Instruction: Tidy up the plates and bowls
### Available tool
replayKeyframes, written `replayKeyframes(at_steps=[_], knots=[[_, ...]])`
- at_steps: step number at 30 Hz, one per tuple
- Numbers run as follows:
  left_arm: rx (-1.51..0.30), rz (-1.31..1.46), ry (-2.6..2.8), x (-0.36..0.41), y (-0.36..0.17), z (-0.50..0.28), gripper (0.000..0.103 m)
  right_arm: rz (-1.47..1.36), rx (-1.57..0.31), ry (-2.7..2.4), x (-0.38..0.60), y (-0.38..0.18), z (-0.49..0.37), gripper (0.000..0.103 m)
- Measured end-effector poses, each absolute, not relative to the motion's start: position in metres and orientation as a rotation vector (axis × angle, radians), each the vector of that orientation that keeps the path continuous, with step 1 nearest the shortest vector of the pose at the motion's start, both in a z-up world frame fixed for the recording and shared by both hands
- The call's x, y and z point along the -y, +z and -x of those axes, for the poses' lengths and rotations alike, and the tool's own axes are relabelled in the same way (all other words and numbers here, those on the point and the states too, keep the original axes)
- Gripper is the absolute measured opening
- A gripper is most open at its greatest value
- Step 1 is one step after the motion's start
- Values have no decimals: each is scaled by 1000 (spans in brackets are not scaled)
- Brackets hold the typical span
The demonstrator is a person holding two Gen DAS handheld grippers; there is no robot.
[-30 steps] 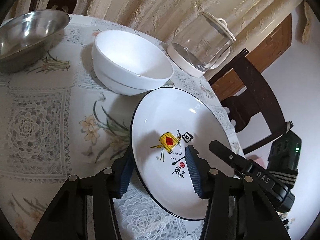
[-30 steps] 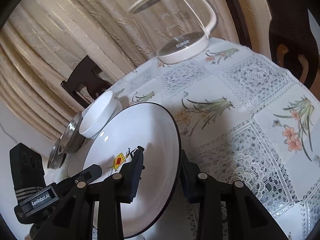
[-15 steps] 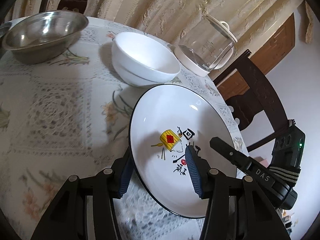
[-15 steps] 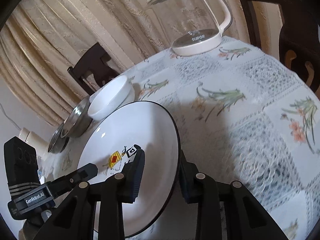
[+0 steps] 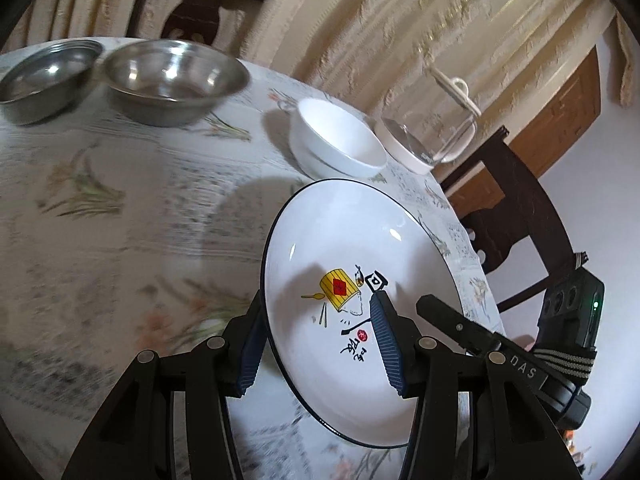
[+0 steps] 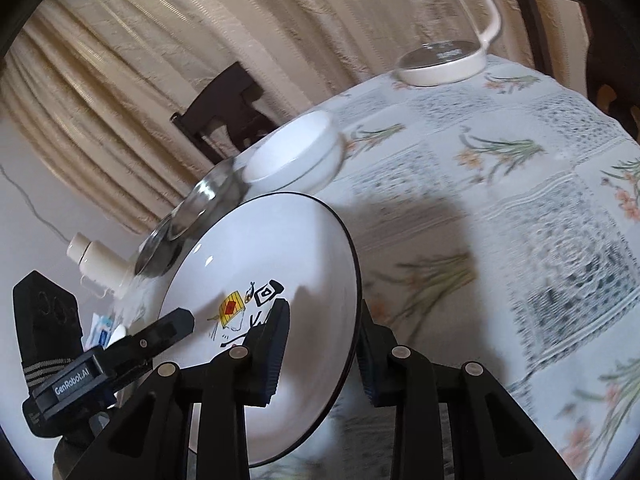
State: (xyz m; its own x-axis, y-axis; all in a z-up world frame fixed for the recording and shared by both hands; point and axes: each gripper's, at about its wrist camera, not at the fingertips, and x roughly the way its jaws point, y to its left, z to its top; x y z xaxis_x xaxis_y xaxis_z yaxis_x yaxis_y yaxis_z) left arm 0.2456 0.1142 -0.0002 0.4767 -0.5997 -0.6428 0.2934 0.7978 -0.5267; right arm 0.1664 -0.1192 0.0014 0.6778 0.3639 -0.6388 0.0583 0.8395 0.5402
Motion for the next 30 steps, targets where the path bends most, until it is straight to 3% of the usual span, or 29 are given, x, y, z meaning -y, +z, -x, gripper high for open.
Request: replayKeyframes(at_steps=[30], knots=[[-794,557,-322,-312,15,-182,51,-467,-882,488,-58,26,-173,34]])
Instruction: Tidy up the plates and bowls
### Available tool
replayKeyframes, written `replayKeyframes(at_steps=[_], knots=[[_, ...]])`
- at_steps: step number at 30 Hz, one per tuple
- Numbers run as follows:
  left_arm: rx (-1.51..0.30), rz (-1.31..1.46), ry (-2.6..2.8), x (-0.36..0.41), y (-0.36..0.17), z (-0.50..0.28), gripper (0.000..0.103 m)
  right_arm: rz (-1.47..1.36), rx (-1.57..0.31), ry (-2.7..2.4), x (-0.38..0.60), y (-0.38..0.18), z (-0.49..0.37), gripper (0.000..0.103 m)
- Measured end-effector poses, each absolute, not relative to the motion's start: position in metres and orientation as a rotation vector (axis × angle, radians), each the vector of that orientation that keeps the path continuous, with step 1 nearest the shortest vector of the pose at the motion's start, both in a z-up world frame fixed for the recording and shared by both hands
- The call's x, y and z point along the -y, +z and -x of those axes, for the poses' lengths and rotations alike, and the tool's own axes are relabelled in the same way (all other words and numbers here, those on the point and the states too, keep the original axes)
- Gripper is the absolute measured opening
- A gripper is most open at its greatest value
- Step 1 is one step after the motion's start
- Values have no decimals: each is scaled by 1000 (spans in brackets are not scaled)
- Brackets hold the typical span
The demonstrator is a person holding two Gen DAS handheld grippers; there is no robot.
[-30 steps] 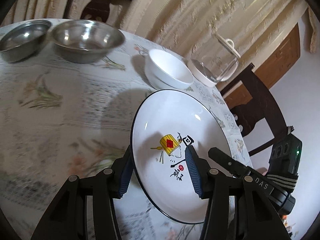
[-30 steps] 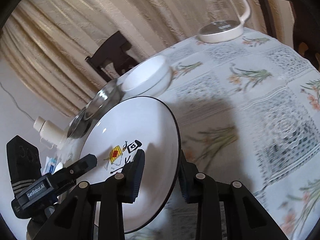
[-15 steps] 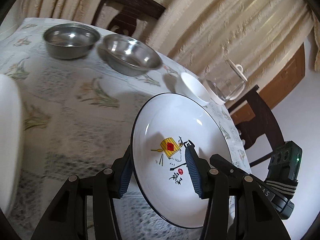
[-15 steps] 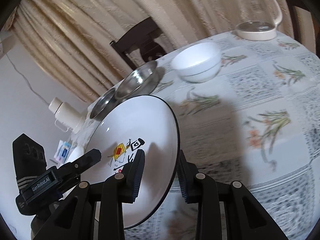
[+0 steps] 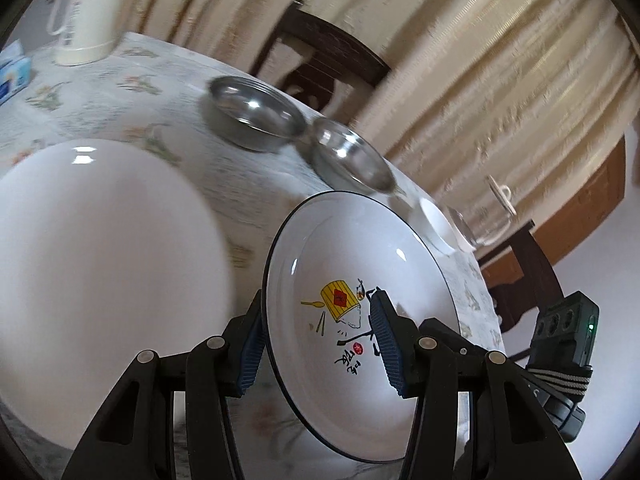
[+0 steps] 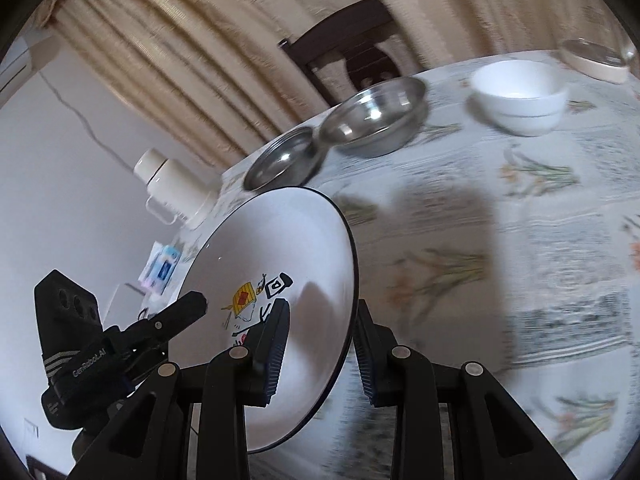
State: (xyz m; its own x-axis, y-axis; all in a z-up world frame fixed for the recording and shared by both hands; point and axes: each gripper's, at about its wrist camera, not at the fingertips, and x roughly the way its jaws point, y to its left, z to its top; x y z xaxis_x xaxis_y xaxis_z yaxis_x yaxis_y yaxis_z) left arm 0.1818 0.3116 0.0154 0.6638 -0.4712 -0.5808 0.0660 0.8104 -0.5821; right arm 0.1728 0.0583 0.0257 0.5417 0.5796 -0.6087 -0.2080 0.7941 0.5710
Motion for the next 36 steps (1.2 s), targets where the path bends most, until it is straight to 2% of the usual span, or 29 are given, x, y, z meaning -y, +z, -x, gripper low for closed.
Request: replayKeyframes(at_steps=[16,36], knots=[[-731,650,-152,-429,6,-159,51,-379,-948,626,-173,26,-188,34],[-759,669,-100,-473,-16,-160,51,-268,-975,616,-220,19,-193,34]])
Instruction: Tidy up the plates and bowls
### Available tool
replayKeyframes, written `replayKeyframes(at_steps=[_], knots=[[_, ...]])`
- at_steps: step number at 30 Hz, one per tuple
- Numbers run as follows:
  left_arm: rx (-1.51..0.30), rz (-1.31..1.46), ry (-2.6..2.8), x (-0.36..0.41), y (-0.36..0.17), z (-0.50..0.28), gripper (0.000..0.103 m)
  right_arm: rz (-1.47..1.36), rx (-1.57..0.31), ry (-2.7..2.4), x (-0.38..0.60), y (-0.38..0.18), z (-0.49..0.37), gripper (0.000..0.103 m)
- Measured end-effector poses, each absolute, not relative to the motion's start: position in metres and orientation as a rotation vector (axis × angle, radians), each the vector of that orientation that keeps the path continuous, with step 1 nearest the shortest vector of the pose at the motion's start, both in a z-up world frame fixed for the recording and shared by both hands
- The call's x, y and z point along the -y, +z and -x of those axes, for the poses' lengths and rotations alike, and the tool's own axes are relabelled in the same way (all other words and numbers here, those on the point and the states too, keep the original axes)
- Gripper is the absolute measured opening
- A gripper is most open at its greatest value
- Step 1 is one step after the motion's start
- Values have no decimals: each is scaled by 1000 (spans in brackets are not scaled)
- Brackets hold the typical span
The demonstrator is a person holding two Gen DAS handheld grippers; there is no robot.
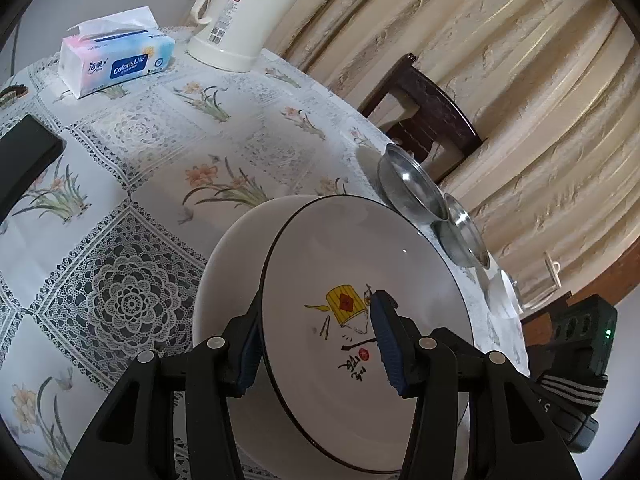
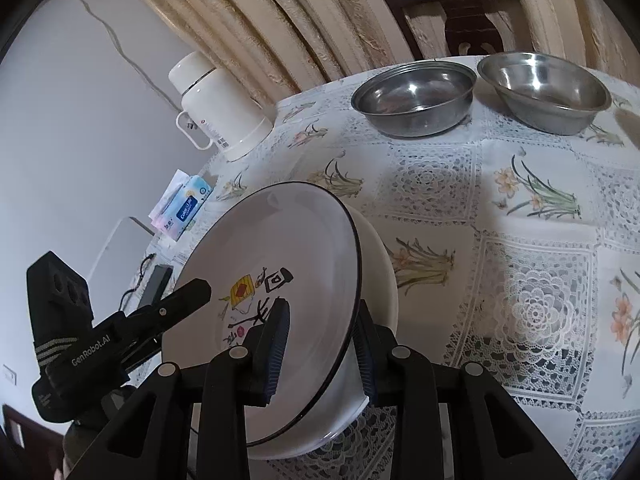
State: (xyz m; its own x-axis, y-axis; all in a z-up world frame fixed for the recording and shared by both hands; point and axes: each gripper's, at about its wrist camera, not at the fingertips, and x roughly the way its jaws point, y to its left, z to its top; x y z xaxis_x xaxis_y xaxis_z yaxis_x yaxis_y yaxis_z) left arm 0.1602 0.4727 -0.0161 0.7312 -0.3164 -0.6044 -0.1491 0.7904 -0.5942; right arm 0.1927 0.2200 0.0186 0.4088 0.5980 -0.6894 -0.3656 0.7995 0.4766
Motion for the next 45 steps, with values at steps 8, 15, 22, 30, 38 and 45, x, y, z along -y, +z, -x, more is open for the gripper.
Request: replayKeyframes(at_steps=[8,15,22,30,38,45], knots=[[-757,633,-75,-473,-14,-161,51,-208,-953,591,-228,19,-188,34],[-747,625,-57,-476,-14,-160,52,-202,-948,588,-230,19,-186,34],[-749,610,-56,-474,-14,-160,52,-188,-945,580,-231,20,-184,34],[-744,605,-57,-473,-13,-161,56,-219,-939,562,-225,23,-184,44],[-692,570,-41,-479,2,-159,60,-244,-917,555,-218,28,-182,46],[-709,574,-40,-477,0,-158,61,-277,-907,553,-210,31,-177,47]])
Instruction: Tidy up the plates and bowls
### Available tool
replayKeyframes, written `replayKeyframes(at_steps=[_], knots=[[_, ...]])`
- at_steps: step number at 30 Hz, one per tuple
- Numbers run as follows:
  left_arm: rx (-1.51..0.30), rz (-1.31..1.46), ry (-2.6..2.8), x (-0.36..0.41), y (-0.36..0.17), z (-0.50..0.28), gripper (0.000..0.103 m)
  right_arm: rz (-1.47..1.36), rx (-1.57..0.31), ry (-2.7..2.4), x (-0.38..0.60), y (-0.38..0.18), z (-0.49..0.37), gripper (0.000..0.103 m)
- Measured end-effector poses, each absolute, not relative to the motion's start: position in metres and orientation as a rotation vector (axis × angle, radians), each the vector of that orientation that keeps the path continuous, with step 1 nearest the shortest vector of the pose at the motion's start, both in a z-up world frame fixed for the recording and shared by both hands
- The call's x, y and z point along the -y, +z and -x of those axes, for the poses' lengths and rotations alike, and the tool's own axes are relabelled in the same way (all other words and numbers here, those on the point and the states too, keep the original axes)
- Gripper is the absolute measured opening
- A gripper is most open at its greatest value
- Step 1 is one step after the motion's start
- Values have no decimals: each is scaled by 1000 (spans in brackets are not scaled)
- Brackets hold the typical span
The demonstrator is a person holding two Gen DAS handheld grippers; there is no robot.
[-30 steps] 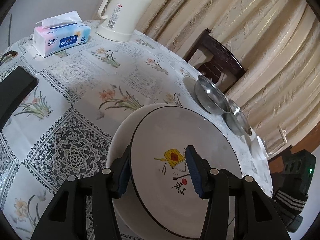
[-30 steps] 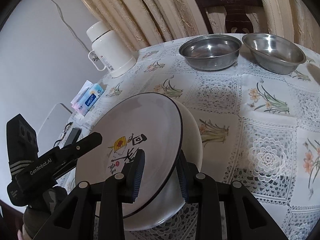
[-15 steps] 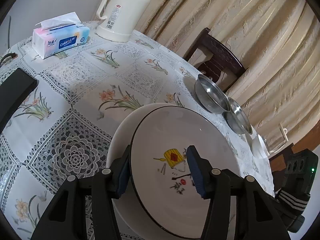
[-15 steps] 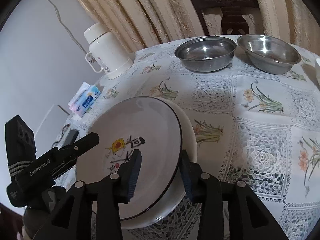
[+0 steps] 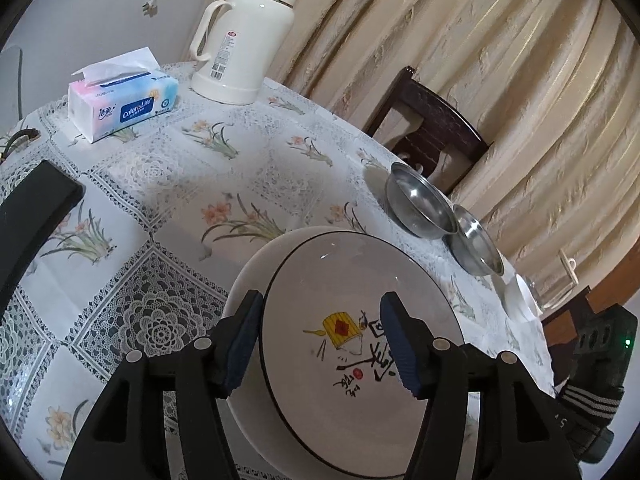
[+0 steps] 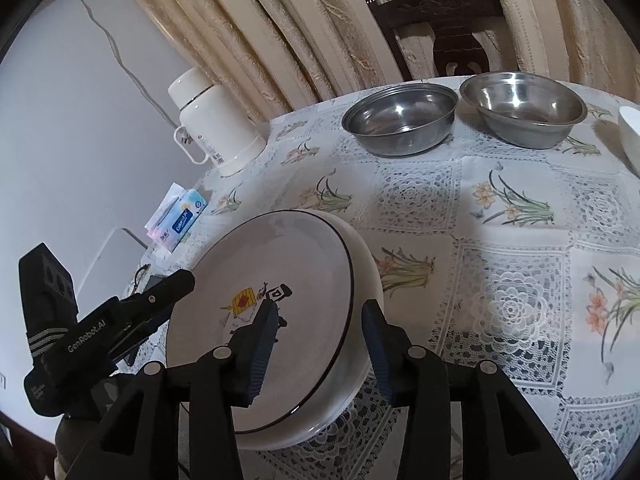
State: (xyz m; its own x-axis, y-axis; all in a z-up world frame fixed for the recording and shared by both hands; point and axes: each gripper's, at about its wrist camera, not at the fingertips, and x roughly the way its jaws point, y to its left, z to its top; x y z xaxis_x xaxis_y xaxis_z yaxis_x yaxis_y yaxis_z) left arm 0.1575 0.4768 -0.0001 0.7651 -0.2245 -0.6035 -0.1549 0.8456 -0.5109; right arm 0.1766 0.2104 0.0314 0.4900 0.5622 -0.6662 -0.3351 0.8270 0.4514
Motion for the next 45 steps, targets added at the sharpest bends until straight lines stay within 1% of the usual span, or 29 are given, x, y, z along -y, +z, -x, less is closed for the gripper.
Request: replayKeyframes(at_steps=[14,23,28,38,45], knots=[[-719,605,1,-474,2,-155,62,-385,-904,493,-175,28,-179,47],[-657,575,15,-470,21,-152,62,-432,-907,458,-151,22,-181,47],[-651,554,-12,-458,29,-153,63,-458,-908,443,-139,18,-180,50],[-681,531,-77,-424,31,-161,63,-504,-914,389,-108,12,-180,51],[-718,515,-149,-389,34,-172,63,-514,-898,344,-84,12,-184,54]])
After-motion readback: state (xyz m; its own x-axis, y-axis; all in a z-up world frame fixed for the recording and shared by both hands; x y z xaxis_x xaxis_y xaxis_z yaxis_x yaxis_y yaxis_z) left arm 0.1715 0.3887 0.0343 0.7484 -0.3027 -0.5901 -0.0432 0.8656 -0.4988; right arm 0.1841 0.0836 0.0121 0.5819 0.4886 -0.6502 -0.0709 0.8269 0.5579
